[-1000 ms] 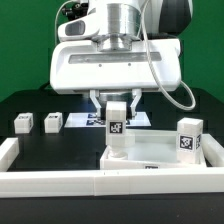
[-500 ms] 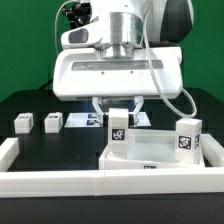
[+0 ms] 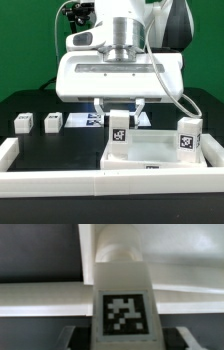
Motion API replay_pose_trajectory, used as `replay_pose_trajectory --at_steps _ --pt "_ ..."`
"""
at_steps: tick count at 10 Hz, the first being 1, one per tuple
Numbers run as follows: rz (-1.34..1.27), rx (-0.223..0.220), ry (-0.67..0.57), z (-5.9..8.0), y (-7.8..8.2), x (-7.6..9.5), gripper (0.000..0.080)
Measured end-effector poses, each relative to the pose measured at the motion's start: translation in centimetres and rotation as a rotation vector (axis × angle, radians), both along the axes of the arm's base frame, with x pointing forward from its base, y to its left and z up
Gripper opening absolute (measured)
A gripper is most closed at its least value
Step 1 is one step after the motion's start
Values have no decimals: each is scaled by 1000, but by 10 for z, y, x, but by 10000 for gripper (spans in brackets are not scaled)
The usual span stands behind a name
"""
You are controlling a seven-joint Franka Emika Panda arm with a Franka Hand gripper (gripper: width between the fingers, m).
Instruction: Assemble square table
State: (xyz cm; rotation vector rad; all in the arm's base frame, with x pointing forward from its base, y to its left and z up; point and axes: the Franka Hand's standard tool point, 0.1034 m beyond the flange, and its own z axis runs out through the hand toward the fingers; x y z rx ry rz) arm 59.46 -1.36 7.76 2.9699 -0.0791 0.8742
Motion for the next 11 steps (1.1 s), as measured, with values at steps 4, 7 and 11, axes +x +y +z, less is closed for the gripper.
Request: replay_pose_trajectory --at_steps 4,7,11 --pt "1 3 14 -2 0 -1 536" --pt "1 3 15 -3 0 -1 642" --pt "5 -3 31 5 -12 -1 648"
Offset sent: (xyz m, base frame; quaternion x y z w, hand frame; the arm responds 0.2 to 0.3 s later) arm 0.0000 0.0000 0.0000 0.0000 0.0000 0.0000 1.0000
